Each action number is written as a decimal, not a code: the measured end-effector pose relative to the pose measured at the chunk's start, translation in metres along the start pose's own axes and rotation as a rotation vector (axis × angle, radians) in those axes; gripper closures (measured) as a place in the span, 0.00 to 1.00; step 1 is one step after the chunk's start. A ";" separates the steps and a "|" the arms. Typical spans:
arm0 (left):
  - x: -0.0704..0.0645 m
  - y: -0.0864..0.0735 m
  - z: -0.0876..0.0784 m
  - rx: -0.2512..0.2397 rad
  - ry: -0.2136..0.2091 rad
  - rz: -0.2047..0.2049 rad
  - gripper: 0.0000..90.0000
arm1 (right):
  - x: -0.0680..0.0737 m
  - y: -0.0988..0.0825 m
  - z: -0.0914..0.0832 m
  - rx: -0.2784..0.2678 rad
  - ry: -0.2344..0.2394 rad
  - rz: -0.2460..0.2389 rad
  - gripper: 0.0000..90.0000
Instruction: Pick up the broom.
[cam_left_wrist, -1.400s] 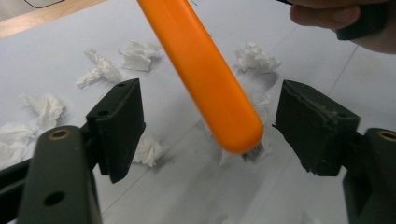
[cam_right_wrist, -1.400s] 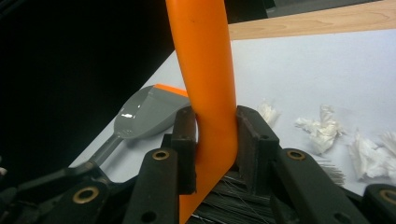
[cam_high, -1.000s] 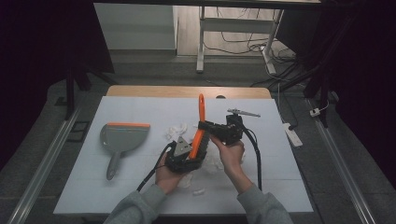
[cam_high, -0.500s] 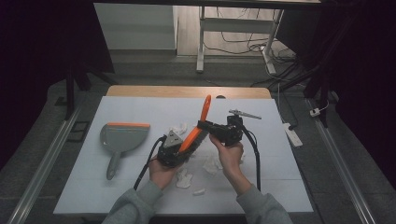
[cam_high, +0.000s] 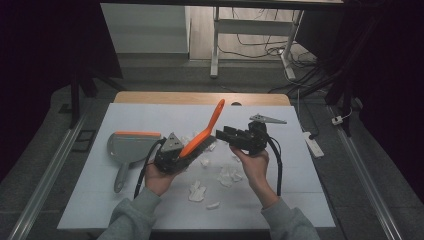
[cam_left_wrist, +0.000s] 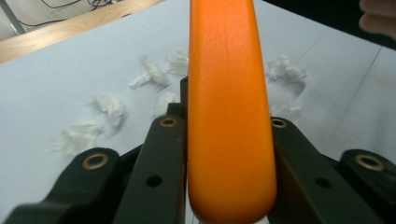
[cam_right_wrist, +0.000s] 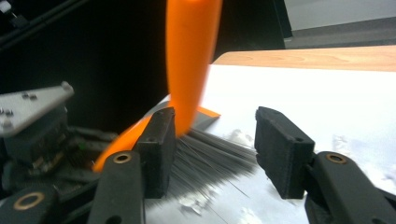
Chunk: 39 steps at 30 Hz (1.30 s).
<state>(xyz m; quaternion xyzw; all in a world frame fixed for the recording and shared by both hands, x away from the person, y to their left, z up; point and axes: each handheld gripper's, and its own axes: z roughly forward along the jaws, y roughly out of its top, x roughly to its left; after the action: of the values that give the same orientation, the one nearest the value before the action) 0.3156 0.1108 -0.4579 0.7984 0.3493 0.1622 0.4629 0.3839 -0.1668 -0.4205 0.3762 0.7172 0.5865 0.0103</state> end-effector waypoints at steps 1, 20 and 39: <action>0.002 0.000 -0.003 0.016 -0.007 0.009 0.87 | -0.001 0.000 -0.002 0.005 -0.008 -0.012 0.52; 0.025 0.007 -0.016 0.238 -0.083 0.098 0.87 | 0.006 -0.009 -0.027 0.284 -0.003 -0.310 0.46; -0.003 0.031 0.016 0.440 -0.171 0.264 0.87 | 0.043 0.002 -0.007 0.405 0.053 -0.554 0.43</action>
<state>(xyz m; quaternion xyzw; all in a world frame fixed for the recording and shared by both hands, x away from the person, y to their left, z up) 0.3354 0.0880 -0.4395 0.9293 0.2287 0.0731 0.2808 0.3509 -0.1486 -0.3989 0.1465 0.8939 0.4169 0.0757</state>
